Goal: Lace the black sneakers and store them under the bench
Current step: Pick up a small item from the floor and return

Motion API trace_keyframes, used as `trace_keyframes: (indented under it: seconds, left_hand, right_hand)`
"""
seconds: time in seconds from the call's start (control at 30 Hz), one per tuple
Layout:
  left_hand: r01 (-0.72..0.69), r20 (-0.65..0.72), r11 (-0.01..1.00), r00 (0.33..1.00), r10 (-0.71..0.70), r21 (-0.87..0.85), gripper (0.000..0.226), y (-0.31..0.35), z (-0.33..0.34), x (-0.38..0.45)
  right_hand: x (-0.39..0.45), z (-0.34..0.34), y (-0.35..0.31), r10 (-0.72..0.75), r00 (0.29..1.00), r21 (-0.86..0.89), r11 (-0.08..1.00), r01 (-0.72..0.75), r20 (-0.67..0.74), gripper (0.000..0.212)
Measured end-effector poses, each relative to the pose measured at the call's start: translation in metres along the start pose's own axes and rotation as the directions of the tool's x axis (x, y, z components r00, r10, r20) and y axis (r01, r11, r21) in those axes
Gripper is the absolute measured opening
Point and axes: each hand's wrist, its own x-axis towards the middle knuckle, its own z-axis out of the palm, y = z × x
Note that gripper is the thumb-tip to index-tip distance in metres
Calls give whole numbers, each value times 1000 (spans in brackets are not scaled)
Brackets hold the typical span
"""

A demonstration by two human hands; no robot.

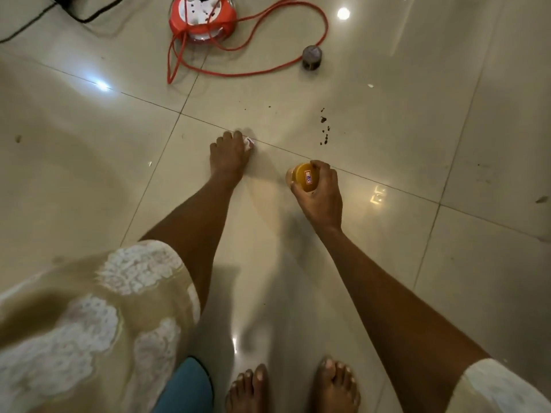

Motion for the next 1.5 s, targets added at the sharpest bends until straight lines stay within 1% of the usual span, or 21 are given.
trace_keyframes:
  seconds: [0.03, 0.07, 0.13, 0.2, 0.27, 0.37, 0.47, 0.53, 0.63, 0.67, 0.73, 0.8, 0.9, 0.97, 1.07, 1.17, 1.23, 1.3, 1.33, 1.4, 1.5]
  left_hand:
    - [37, 0, 995, 999, -37, -92, 44, 7, -3, -14]
    - [80, 18, 970, 997, -78, -230, 45, 15, -10, -34]
    - [151, 124, 844, 987, -101, -514, 34, 31, -26, -81]
    - [195, 222, 740, 973, -64, -644, 23, 52, -58, -134]
    - [256, 299, 675, 953, -56, -692, 22, 75, -100, -186]
    - [262, 343, 652, 939, -4, -711, 26, 112, -164, -253]
    - [233, 356, 650, 932, 62, -723, 23, 144, -232, -314]
    - [185, 349, 662, 929, 123, -726, 21, 170, -273, -352]
    - [92, 346, 697, 909, 234, -712, 20, 213, -323, -402]
    - [52, 347, 725, 899, 265, -687, 21, 231, -340, -420]
    - [-25, 326, 760, 894, 308, -649, 22, 266, -372, -451]
    - [-94, 262, 756, 905, 336, -647, 21, 298, -397, -479]
    - [-209, 157, 717, 899, 409, -665, 20, 356, -439, -524]
    - [-268, 109, 685, 885, 453, -677, 21, 385, -455, -545]
    - [-394, 52, 614, 813, 580, -684, 22, 437, -476, -574]
    - [-464, 73, 588, 741, 667, -663, 26, 488, -490, -592]
    - [-482, 90, 579, 713, 696, -658, 25, 523, -496, -599]
    - [-501, 78, 547, 686, 723, -670, 24, 551, -494, -601]
    - [-532, 64, 526, 660, 748, -664, 25, 568, -489, -601]
    - [-590, 36, 486, 611, 791, -645, 27, 602, -480, -599]
    - [-604, 58, 456, 561, 825, -654, 29, 659, -463, -585]
  right_hand:
    - [-8, -5, -1, 24, 1000, 0, 1000, -24, -5, 59]
    - [-21, -14, -4, 60, 998, 8, 998, -60, -11, 59]
    - [-50, -31, -15, 154, 988, 37, 988, -153, -26, 61]
    - [-87, -59, -33, 261, 963, 45, 965, -258, -64, 64]
    - [-131, -92, -56, 346, 929, 38, 938, -344, -134, 64]
    - [-194, -148, -93, 475, 848, 78, 879, -470, -235, 62]
    - [-252, -205, -132, 552, 783, 132, 832, -538, -286, 62]
    - [-283, -247, -154, 606, 722, 172, 792, -585, -334, 61]
    - [-315, -309, -179, 693, 576, 326, 716, -617, -434, 62]
    - [-327, -334, -186, 727, 506, 390, 680, -621, -463, 62]
    - [-348, -380, -195, 762, 400, 472, 636, -611, -510, 60]
    - [-364, -422, -199, 765, 322, 513, 623, -590, -558, 59]
    - [-395, -494, -194, 781, 173, 595, 581, -556, -601, 62]
    - [-408, -529, -188, 795, 130, 629, 557, -542, -593, 67]
    - [-426, -586, -172, 791, 73, 682, 566, -462, -607, 70]
    - [-429, -638, -156, 785, 47, 708, 580, -402, -617, 69]
    - [-428, -667, -143, 771, 35, 702, 597, -388, -636, 67]
    - [-425, -690, -128, 751, 17, 691, 616, -377, -660, 64]
    - [-421, -702, -117, 746, 1, 692, 619, -371, -666, 63]
    - [-410, -723, -91, 753, -27, 704, 601, -379, -657, 63]
    - [-392, -752, -48, 769, -33, 710, 572, -411, -638, 66]
